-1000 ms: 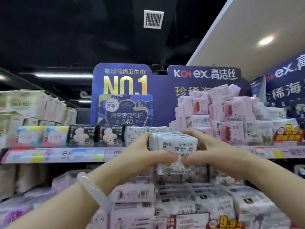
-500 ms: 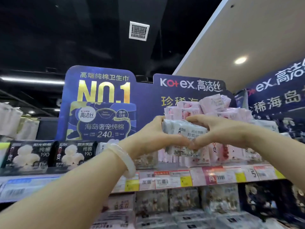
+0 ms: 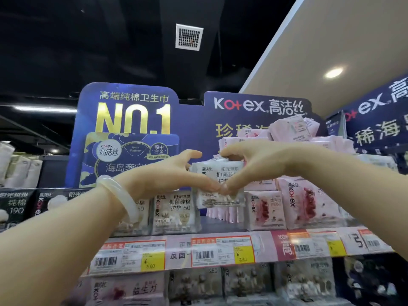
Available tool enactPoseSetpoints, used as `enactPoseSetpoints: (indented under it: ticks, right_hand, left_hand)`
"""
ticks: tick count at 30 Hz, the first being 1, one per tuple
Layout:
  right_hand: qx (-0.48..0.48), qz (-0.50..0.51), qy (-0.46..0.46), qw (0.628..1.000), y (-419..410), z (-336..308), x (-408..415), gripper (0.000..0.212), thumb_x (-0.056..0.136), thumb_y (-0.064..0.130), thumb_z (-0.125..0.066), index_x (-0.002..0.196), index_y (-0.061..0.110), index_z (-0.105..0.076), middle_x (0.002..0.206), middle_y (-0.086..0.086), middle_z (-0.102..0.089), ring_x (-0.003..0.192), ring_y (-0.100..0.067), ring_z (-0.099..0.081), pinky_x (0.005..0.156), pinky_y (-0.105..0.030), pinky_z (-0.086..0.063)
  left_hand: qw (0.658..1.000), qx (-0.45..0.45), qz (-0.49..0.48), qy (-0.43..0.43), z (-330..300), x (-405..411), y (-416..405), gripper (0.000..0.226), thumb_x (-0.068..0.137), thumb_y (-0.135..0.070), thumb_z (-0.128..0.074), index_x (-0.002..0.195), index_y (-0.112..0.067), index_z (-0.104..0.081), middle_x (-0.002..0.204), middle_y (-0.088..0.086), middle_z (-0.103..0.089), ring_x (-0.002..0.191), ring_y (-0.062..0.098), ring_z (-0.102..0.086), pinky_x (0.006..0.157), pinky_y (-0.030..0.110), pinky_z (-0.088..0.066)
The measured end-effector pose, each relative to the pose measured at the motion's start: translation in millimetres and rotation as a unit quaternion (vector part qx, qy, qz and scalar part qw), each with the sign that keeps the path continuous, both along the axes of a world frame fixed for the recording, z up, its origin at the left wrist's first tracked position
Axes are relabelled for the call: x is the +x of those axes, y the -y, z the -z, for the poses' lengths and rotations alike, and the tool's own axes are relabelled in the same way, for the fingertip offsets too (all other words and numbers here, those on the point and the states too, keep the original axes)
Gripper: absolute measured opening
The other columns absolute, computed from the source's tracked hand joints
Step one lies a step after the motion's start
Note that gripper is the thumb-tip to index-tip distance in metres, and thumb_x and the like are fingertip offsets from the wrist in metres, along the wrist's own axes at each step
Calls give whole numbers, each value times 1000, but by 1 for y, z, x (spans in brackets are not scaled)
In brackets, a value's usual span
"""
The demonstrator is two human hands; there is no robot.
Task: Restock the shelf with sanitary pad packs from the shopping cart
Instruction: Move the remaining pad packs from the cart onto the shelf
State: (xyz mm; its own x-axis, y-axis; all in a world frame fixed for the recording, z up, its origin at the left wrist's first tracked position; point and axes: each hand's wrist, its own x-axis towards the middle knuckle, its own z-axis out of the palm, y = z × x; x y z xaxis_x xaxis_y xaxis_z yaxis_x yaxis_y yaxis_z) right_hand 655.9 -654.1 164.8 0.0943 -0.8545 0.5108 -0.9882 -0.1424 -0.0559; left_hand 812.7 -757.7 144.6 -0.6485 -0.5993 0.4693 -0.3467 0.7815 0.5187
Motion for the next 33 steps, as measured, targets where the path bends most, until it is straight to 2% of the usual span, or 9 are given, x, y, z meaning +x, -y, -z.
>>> enactPoseSetpoints:
  ticks: [7,10,13,16,19,22,27,30,33]
  right_hand:
    - [53,22,-32,998,14,2,-10,57,62,41,-81,108,16,-59,109,-3,-64,104,-22,-60,97,-45,-45]
    - [65,28,-42,997,20,6,-11,54,61,41,-82,104,18,-59,105,-1,-65,98,-21,-62,94,-44,-48]
    - [62,33,-60,996,24,4,-6,53,60,45,-81,103,21,-61,105,4,-65,99,-18,-62,94,-43,-48]
    - [60,42,-80,994,28,0,-3,53,62,49,-79,104,21,-64,110,3,-65,106,-19,-60,97,-43,-45]
    - [81,50,-100,990,29,0,-2,45,68,53,-74,104,27,-67,108,7,-67,106,-15,-60,98,-40,-45]
    - [102,57,-115,987,29,5,-3,43,72,58,-67,108,34,-66,103,12,-67,100,-11,-61,96,-36,-46]
    - [89,59,-135,985,34,9,-5,46,72,62,-64,106,31,-67,103,3,-69,98,-18,-62,92,-36,-49]
    - [122,58,-143,980,35,11,-4,50,66,52,-76,109,33,-60,100,11,-67,96,-13,-62,93,-37,-48]
    - [114,52,-146,981,38,14,-3,47,68,42,-79,108,28,-57,96,11,-65,92,-13,-62,90,-34,-48]
  left_hand:
    - [992,-35,-44,109,-5,-10,8,117,52,-55,-82,148,-38,-17,142,-5,-42,125,12,-44,107,31,-35]
    - [982,-51,-85,161,-6,-17,10,108,51,-54,-82,143,-24,-33,134,-8,-47,121,13,-47,102,30,-40]
    - [979,-63,-84,173,-5,-18,14,77,47,-53,-80,113,-21,-56,106,-4,-65,98,15,-63,91,36,-52]
    - [978,-52,-80,184,-8,-18,14,57,61,-43,-81,108,-18,-61,104,1,-70,96,19,-68,86,35,-54]
    - [974,-21,-77,210,-9,-20,14,57,61,-41,-79,107,-13,-63,93,4,-72,77,20,-68,79,34,-56]
    - [970,-2,-79,231,-11,-23,16,60,57,-41,-74,109,-12,-64,85,2,-71,69,19,-66,73,31,-56]
    - [961,22,-84,261,-12,-28,21,32,76,-33,-74,103,-18,-65,79,0,-71,64,18,-67,62,25,-54]
    - [960,32,-69,271,-10,-28,23,43,69,-31,-77,107,-16,-64,85,3,-73,67,18,-68,66,29,-56]
    - [958,15,-41,282,-8,-23,23,51,60,-33,-79,107,-18,-64,99,7,-74,82,23,-71,83,41,-58]
